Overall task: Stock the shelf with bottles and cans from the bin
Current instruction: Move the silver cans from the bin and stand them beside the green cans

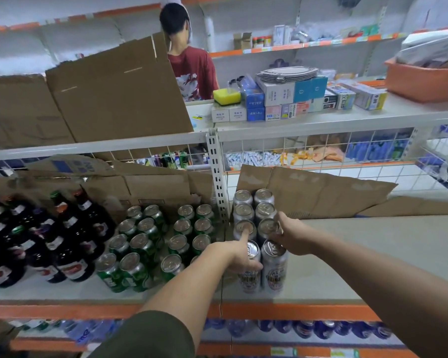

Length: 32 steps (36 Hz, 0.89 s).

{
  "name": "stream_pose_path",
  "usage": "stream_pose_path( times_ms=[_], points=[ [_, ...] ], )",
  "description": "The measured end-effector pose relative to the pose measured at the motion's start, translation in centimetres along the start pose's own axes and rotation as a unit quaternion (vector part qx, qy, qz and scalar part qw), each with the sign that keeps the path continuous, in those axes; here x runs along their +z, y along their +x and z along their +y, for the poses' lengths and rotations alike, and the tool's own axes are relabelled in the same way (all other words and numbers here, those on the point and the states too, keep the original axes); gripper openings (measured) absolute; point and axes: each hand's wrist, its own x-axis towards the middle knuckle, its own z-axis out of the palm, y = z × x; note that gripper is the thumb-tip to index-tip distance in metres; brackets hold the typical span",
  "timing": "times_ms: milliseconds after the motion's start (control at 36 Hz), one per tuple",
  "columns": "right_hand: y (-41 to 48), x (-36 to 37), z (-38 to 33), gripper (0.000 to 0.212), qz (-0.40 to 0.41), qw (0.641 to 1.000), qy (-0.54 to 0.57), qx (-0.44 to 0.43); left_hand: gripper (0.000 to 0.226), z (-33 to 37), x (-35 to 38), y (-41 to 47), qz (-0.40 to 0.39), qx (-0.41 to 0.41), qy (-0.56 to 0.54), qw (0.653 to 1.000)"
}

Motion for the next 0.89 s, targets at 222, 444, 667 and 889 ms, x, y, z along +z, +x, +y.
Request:
stream_pose_path(
  times_ms=[222, 444, 667, 889],
  points=[
    [-0.1, 0.4, -0.2, 0.051, -0.003, 1.0, 0.025, -0.011, 0.11, -0.1, 0.4, 0.1, -0.003, -0.008, -0.021, 1.0],
    [0.1, 0.0, 0.6, 0.051, -0.001, 0.999, 0.035, 0.019, 0.112, 0.0, 0.8, 0.0, 0.022, 0.024, -0.093, 0.995],
    [0.5, 1.8, 1.2, 0.04, -0.048, 0.962, 0.25, 0.101, 0.153, -1.5, 0.1, 0.7, 0.071, 0.019, -0.21, 0.975],
    [-0.1, 2.6, 1.5, 0.033, -0.061, 0.947, 0.306, 0.079, 0.145, -1.1, 1.0, 1.2, 0.053, 0.019, -0.281, 0.958]
  ],
)
